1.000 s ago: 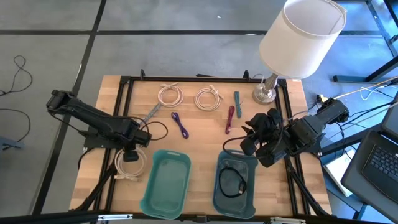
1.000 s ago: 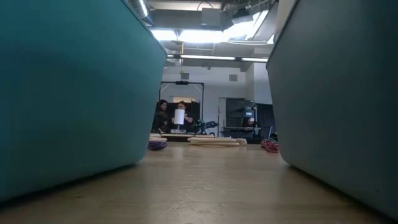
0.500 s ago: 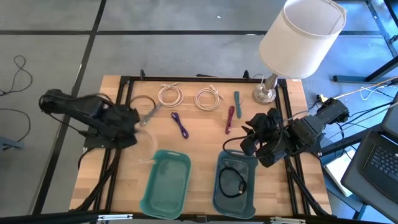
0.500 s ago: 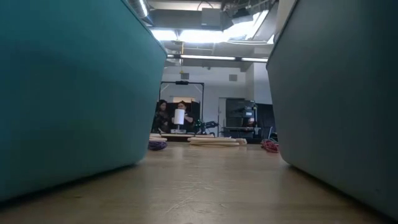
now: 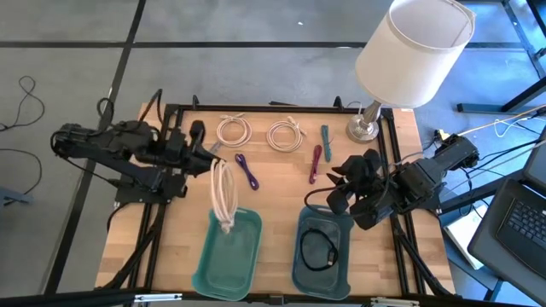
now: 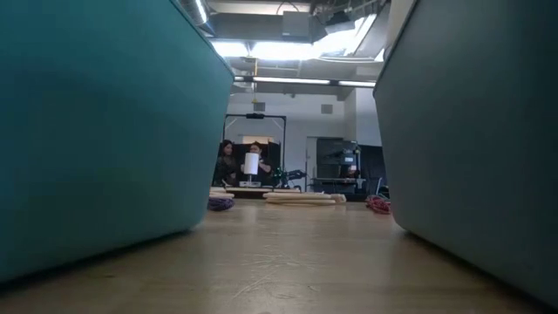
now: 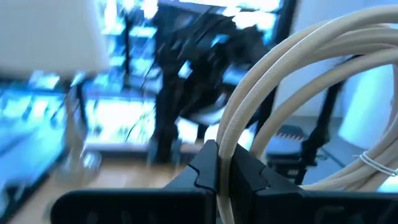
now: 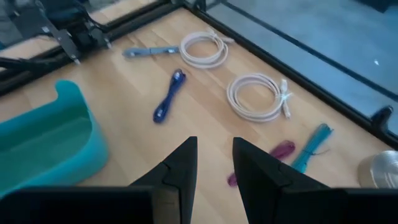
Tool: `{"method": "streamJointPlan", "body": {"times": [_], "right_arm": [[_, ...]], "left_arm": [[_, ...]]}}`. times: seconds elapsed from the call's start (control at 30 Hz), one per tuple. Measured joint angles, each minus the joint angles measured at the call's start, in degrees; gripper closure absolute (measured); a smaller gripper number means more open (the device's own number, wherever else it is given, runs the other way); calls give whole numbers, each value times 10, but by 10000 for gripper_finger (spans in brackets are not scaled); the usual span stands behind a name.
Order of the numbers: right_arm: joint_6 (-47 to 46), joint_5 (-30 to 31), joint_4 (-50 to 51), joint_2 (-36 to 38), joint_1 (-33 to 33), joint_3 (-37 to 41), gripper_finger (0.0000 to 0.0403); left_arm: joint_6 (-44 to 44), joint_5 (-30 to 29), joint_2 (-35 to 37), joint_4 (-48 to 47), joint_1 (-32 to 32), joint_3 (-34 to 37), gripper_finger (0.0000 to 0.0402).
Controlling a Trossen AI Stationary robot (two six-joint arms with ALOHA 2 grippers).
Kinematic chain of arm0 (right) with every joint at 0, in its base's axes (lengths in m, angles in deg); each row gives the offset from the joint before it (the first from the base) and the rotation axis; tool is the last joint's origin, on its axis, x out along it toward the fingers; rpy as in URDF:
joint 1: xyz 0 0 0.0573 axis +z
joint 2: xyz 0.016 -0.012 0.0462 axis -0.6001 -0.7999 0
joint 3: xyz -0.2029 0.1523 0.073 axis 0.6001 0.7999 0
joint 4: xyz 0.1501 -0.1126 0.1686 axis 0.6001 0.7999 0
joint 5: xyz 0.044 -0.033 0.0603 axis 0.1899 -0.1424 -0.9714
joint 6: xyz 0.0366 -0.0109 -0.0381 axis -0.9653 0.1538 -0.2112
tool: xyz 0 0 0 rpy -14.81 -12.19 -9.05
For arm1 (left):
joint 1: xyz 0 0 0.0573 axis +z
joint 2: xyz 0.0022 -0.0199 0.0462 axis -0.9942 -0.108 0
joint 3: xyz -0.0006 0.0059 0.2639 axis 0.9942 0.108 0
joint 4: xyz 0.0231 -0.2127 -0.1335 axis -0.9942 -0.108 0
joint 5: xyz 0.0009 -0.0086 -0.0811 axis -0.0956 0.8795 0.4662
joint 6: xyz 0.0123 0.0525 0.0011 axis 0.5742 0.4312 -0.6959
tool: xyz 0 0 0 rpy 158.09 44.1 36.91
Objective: Pick and place USB-C Cables
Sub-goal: Put the bottom brown HDMI cable into the blue bin
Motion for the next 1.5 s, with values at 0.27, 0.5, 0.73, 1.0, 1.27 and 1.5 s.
{"method": "streamJointPlan", "body": {"times": [0.27, 0.5, 0.73, 1.0, 1.27, 1.5], "right_arm": [[197, 31, -202, 0, 0, 0, 298], [378, -23, -417, 0, -2, 0, 294], [433, -100, -471, -3, -40, 0, 221], [478, -225, -572, -33, -90, 0, 140], [500, -274, -633, -59, -109, 0, 140], [517, -283, -682, -81, -126, 0, 141]], "left_arm": [[22, 147, -104, 126, 83, 0, 394], [-31, 298, -175, 246, 186, 0, 394], [-107, 388, -209, 325, 226, 0, 393], [-81, 384, -209, 314, 248, 0, 394], [-73, 381, -209, 306, 291, 0, 394], [-73, 381, -209, 305, 318, 0, 394]]}}
